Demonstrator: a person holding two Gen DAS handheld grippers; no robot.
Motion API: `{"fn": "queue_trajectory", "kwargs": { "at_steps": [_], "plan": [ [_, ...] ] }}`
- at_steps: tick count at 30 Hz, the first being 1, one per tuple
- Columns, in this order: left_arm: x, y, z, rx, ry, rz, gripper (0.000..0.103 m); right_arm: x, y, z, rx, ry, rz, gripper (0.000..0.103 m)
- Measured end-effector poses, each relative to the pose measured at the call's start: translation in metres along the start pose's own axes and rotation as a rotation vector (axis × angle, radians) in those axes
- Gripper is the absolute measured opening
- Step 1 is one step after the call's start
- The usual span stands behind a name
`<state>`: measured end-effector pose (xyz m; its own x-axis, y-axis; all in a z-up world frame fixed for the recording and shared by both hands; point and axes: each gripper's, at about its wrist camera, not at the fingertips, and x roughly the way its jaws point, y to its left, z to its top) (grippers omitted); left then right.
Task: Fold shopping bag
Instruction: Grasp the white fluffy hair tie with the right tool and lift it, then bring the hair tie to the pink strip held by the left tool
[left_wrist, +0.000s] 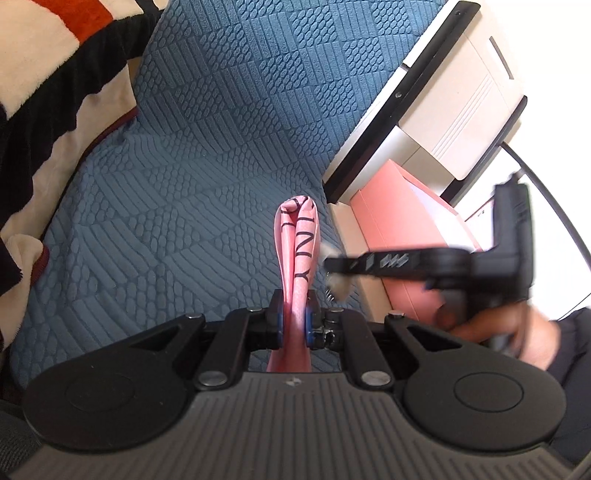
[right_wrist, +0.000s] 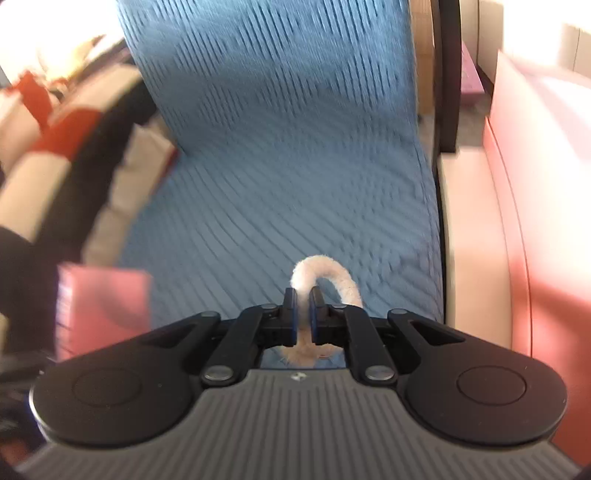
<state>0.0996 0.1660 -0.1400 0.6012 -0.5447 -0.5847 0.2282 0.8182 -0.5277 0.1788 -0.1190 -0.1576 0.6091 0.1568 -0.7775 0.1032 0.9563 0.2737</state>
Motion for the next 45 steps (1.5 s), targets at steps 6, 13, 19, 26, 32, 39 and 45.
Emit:
{"fn": "queue_trajectory", "kwargs": {
  "at_steps": [6, 13, 19, 26, 32, 39, 45],
  "plan": [
    [0.001, -0.005, -0.001, 0.025, 0.001, 0.005, 0.012, -0.046, 0.026, 0.024, 0.022, -0.087, 0.128, 0.009],
    [0.001, -0.009, -0.003, 0.048, 0.0, 0.006, 0.012, -0.076, 0.057, 0.048, 0.088, -0.136, 0.314, 0.009],
    [0.002, -0.013, -0.004, 0.064, 0.0, -0.016, 0.012, -0.068, 0.074, 0.047, 0.18, -0.086, 0.467, 0.009],
    [-0.003, -0.019, -0.004, 0.087, -0.035, -0.048, 0.013, -0.051, 0.074, 0.021, 0.304, 0.026, 0.531, 0.009],
    [-0.005, -0.013, -0.002, 0.053, -0.051, -0.025, 0.012, -0.061, 0.062, 0.013, 0.279, -0.026, 0.424, 0.01],
    [-0.009, -0.023, -0.003, 0.123, -0.084, 0.026, 0.012, -0.064, 0.053, 0.008, 0.283, -0.073, 0.361, 0.01],
    [-0.003, -0.035, -0.007, 0.216, -0.09, 0.086, 0.012, -0.067, 0.055, 0.007, 0.25, -0.06, 0.284, 0.012]
  ]
}}
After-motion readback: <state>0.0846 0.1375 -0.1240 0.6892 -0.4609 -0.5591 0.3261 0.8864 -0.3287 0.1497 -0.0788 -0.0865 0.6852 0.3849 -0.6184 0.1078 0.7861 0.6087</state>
